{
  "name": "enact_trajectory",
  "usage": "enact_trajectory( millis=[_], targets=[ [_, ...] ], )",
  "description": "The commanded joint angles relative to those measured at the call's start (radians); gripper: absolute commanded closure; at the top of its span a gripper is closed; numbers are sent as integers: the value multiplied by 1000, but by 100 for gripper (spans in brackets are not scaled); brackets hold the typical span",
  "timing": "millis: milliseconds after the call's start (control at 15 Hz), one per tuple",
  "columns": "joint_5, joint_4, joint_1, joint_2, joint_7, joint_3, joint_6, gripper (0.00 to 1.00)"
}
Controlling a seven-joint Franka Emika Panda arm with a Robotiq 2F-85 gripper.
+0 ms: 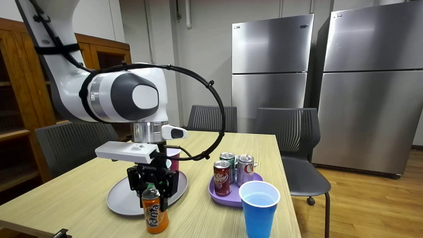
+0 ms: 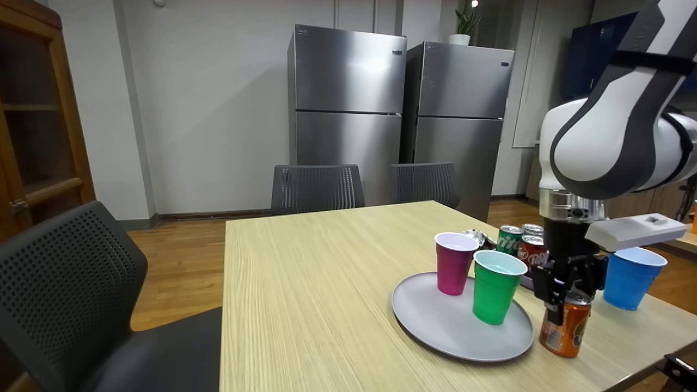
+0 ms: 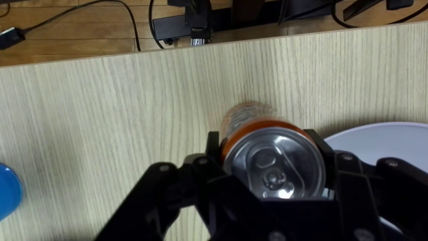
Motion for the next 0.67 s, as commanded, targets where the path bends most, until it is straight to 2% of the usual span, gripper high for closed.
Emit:
enact_trajectory(
  millis=[0,267,600],
  targets=[
    [-35,-8,3,-5,29,-7,12,62],
    [-19,-9,-13,-28,-9,-12,-18,62],
    [-36,-8,-35,-50,-6,-57,-29,62]
  ],
)
